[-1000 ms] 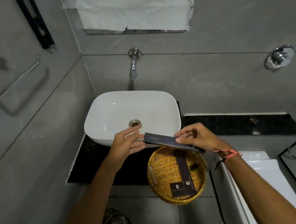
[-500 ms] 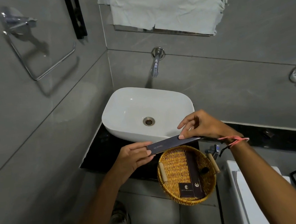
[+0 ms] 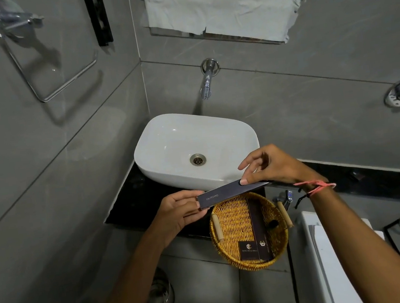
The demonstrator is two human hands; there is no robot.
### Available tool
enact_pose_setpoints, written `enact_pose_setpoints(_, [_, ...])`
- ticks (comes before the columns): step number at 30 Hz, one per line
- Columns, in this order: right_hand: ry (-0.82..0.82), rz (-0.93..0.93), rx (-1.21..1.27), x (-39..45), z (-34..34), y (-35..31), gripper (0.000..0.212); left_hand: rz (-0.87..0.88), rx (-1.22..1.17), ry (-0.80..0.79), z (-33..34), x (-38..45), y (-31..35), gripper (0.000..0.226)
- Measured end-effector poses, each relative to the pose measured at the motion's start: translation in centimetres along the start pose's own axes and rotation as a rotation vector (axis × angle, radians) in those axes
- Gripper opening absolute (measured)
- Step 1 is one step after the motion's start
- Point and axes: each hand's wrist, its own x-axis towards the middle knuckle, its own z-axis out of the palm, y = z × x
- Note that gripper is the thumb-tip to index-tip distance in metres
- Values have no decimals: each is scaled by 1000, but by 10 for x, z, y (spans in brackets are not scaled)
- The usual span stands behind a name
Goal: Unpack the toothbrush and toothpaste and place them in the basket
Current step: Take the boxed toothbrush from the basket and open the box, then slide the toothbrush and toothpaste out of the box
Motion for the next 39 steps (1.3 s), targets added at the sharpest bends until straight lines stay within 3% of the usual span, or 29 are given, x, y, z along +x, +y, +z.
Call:
enact_pose_setpoints(3, [20,-14,-33,-1,-3,-11,40,2,-34,34,3,2,-2,23])
enact_pose_setpoints(14, [57,-15,-372,8,-4,-71,52,-147,-569,144,16,12,-28,32])
enact_pose_setpoints(21, [43,6,-486,7,17,-92,52,-169,-572,186,21,16,-46,33])
enact_pose_setpoints(31, [100,75,-350,-2,-9,-63,47,-109,-472,177,-27,12,-69,20])
enact_pose_setpoints(34, [150,144,-205,-14,-15,-33,40,-111,-407,254,-46,6,-67,26])
enact_pose_setpoints(39, [266,402,128,-40,10,19,30,-29,-304,416,-72,-7,-51,17])
